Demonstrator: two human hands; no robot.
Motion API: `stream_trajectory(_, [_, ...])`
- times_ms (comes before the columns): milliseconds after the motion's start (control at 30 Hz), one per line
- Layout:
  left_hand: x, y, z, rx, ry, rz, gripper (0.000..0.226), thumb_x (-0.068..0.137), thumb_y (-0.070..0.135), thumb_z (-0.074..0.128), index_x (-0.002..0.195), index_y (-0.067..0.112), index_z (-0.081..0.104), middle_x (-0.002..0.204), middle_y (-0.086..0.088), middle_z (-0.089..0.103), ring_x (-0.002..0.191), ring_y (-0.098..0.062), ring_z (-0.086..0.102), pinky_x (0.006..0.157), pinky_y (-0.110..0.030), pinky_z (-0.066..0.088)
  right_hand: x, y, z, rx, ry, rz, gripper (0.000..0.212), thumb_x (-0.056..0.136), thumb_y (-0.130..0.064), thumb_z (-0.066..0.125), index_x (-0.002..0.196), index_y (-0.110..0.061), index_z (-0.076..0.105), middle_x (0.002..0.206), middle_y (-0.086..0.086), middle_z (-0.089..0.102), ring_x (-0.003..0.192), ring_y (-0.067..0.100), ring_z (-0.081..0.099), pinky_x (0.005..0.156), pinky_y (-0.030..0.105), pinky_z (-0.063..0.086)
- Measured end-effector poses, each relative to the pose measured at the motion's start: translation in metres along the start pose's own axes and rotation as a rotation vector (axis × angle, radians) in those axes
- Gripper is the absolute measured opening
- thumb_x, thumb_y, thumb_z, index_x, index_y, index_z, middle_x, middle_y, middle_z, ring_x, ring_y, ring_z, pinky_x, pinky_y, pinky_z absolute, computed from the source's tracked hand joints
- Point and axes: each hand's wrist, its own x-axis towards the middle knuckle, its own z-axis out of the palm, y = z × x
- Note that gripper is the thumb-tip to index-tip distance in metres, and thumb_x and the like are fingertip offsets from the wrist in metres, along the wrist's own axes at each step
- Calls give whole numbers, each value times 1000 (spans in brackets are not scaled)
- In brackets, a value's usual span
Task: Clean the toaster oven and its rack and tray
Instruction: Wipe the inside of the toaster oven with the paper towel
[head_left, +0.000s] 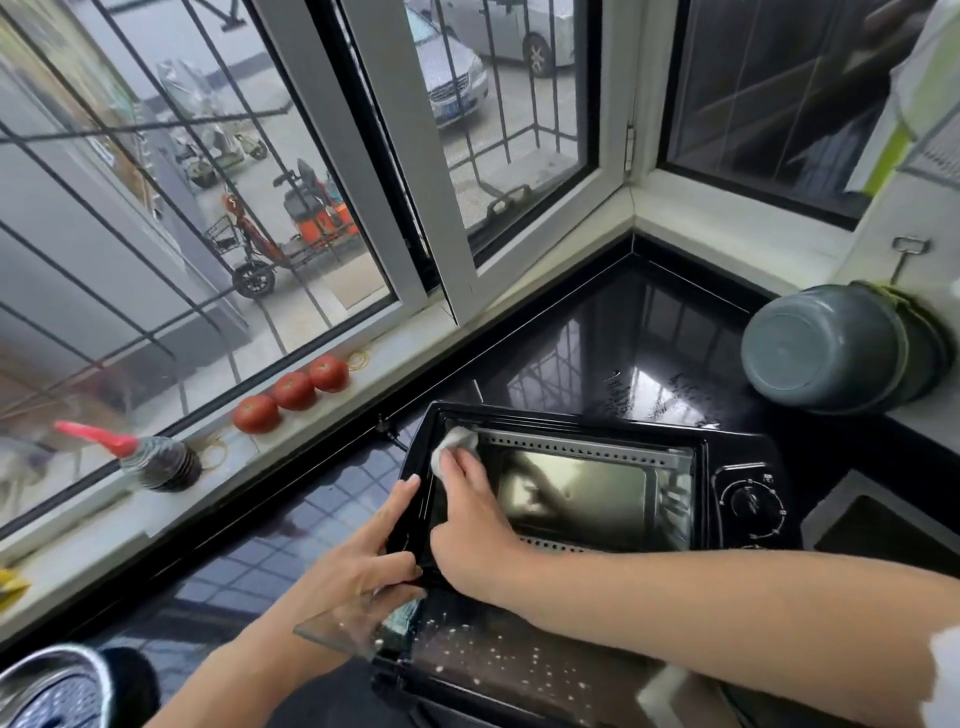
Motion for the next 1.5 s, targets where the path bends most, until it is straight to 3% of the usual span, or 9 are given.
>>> stream_trajectory(133, [3, 4, -4, -15, 7, -34, 41, 105, 46, 53, 87, 12, 68, 174, 3, -6, 159, -22, 16, 115, -32, 40, 23, -3, -6, -40, 5, 96, 80, 90, 0, 36, 159, -25, 3, 164, -10, -10, 151, 15, 6, 116, 24, 14])
stream_trajectory(233, [5, 11, -7, -30, 9, -29, 39, 106, 44, 52, 88, 12, 67, 174, 2, -3, 160, -23, 3, 119, -32, 36, 69, 28, -16, -27, -17, 248, 52, 93, -11, 43, 145, -18, 42, 149, 7, 43, 129, 24, 49, 102, 29, 45])
stream_trajectory(400, [6, 15, -7, -106, 4, -82, 38, 105, 47, 54, 89, 11, 57, 174, 2, 5, 159, -17, 9, 120, -22, 32, 251, 251, -5, -41, 84, 247, 57, 77, -51, 48, 134, -48, 44, 133, -5, 62, 110, 20, 64, 94, 41, 54])
stream_trajectory(667, [10, 10, -8, -139, -5, -91, 61, 103, 58, 47, 87, 1, 60, 173, 12, -3, 160, -16, 0, 124, -20, 22, 37, 7, -15, 146, -32, 143, 38, 85, 3, 46, 112, -24, 47, 103, 7, 53, 91, 20, 53, 74, 30, 41])
stream_trajectory(833, [13, 5, -5, -107, 4, -55, 45, 105, 48, 52, 84, 9, 61, 174, 2, 4, 160, -23, 3, 124, -20, 21, 10, -3, -33, 75, -69, 26, 47, 78, 13, 48, 122, -3, 49, 128, 20, 51, 118, 29, 53, 101, 38, 43])
stream_trajectory(1067, [0, 0, 11, -391, -25, -206, 55, 96, 42, 56, 146, 45, 33, 161, 41, 16, 154, -23, 31, 121, -59, 31, 69, 47, -41, 199, -131, 329, 37, 78, 24, 31, 63, -6, 45, 71, 9, 42, 61, 19, 56, 72, 29, 56])
stream_trajectory(1233, [2, 5, 2, -147, -23, -150, 39, 104, 45, 54, 93, 8, 59, 173, 12, 2, 160, -18, 3, 126, -32, 22, 86, 53, -52, -166, -266, 381, 27, 89, 13, 38, 80, -4, 57, 83, 7, 53, 81, 16, 50, 71, 20, 46])
stream_trajectory(1367, [2, 8, 1, -281, -4, -194, 67, 95, 66, 53, 119, 5, 62, 169, 28, 1, 151, -8, 25, 122, -40, 34, 74, 39, -38, -467, -197, 247, 35, 100, -4, 40, 131, 4, 55, 121, 17, 59, 96, 17, 46, 82, 26, 39])
stream_trajectory(1500, [5, 11, -1, -227, -9, -165, 62, 99, 64, 48, 99, 3, 61, 173, 10, 6, 160, -15, 8, 123, -33, 30, 40, 3, -38, -340, -92, 111, 31, 96, 1, 42, 115, 7, 65, 113, 13, 68, 91, 19, 56, 72, 18, 42])
